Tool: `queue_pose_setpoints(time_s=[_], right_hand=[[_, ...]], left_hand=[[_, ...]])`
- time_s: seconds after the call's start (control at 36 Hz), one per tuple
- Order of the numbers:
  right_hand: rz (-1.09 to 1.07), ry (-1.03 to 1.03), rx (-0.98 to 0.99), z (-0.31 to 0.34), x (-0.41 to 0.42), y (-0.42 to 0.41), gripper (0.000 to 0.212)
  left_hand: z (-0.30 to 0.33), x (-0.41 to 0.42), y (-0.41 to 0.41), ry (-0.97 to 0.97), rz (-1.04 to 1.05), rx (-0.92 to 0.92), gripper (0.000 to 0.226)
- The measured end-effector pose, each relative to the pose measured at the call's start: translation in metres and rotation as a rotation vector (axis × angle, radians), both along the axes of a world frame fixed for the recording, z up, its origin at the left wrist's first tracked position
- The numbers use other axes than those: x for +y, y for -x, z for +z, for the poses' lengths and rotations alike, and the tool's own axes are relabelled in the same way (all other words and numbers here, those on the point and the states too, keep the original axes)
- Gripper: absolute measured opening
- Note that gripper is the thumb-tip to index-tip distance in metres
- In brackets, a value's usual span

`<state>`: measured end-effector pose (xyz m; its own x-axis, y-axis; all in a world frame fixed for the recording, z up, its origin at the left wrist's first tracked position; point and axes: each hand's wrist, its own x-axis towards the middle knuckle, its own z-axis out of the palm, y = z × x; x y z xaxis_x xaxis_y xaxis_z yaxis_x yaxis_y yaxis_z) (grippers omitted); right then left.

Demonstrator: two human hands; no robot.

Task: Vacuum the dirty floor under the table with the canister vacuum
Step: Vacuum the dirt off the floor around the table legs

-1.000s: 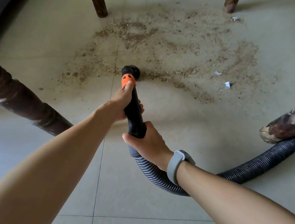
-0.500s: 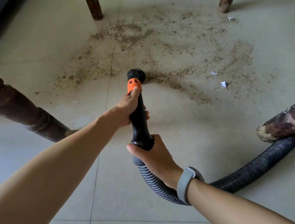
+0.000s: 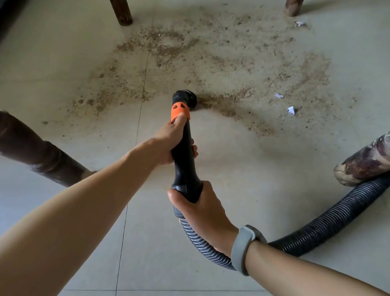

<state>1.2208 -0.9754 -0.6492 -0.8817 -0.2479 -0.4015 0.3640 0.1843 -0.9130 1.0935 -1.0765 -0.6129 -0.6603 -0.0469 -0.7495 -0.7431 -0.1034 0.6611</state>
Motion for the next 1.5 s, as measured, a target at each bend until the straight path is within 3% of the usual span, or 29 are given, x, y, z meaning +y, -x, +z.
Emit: queue_pose_setpoints(time_s=[0.58,0.75,1.08,1.31,1.42,1.5], right_hand=[[-0.053,-0.076,-0.015,0.0,0.016,0.027,0.038],[-0.077,-0.092,-0.097,0.008,0.018,0.006,0.049],[-0.11,-0.1,-0.15,0.033,0.037,-0.022,0.044],[-0.099,-0.131,-0.098,0.021,0.031,0.03,0.082],[-0.072,-0.159,-0.103,0.018,0.041,0.039,0.076],[-0.072,-0.135,-0.083,0.019,0.047,0.039,0.055]], left_hand=[[0.003,0.021,0.025,-0.001,-0.003,0.012,0.05],[0.008,0.025,0.007,0.022,-0.036,-0.01,0.049],[0.011,0.044,-0.008,0.057,-0.109,-0.029,0.045],[0.015,0.043,0.031,0.032,-0.079,-0.024,0.045],[0.014,0.05,0.036,0.009,-0.059,-0.02,0.042],[0.014,0.056,0.038,0.001,-0.046,-0.015,0.046]])
